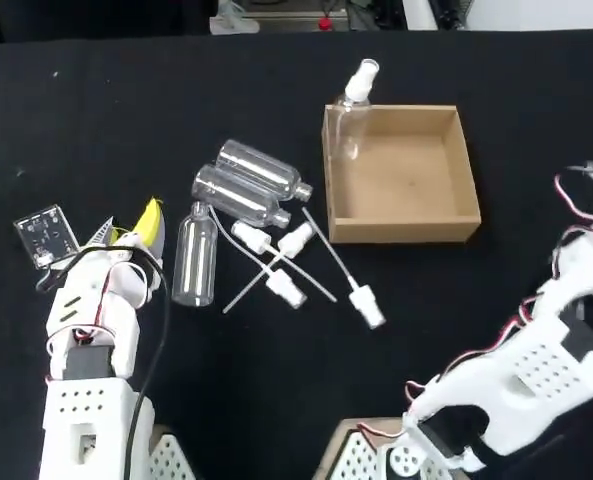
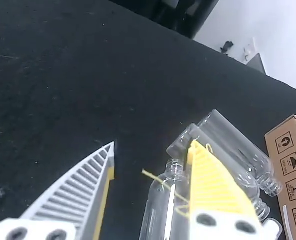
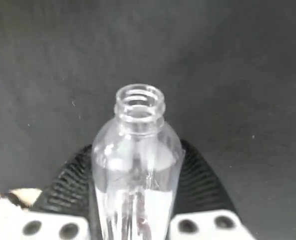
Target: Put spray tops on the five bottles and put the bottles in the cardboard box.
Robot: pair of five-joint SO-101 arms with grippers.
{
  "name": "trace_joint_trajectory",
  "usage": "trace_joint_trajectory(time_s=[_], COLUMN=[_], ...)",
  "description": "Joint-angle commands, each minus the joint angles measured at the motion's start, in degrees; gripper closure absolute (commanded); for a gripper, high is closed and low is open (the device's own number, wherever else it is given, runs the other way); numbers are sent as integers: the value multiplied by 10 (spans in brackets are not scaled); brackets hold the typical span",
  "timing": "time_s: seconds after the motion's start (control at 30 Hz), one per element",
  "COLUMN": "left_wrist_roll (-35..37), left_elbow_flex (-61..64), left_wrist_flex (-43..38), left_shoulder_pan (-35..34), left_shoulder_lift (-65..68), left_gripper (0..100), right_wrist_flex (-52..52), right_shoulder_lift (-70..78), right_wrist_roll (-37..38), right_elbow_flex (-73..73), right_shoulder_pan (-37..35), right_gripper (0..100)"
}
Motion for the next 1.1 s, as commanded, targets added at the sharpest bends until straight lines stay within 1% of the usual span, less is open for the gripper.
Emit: trace_joint_trajectory(time_s=[0.0,0.13,0.3,0.4,0.5,0.53,0.6,0.67,0.77,0.83,0.93,1.07], left_wrist_roll=[-2,-2,-4,-42,-99,-122,-168,-207,-258,-286,-296,-315], left_elbow_flex=[-24,-24,-24,-27,-24,-26,-38,-62,-84,-85,-80,-86], left_wrist_flex=[-13,-13,-13,-10,-6,6,43,95,160,179,179,196], left_shoulder_pan=[7,7,7,28,81,104,153,211,304,347,360,360], left_shoulder_lift=[-4,-4,-4,-4,-4,-4,-4,-2,2,3,3,4], left_gripper=[770,770,770,770,770,770,770,770,770,770,770,770], right_wrist_flex=[22,21,-1,-73,-149,-167,-188,-189,-187,-187,-187,-187], right_shoulder_lift=[-88,-225,-455,-583,-684,-712,-756,-791,-836,-856,-880,-898], right_wrist_roll=[-48,-85,-122,-159,-194,-202,-210,-208,-205,-203,-170,-159], right_elbow_flex=[-20,70,221,310,400,425,464,483,498,506,532,574], right_shoulder_pan=[-41,-99,-211,-262,-287,-289,-283,-258,-192,-149,-107,-91], right_gripper=[987,987,987,987,987,987,987,987,987,985,985,986])
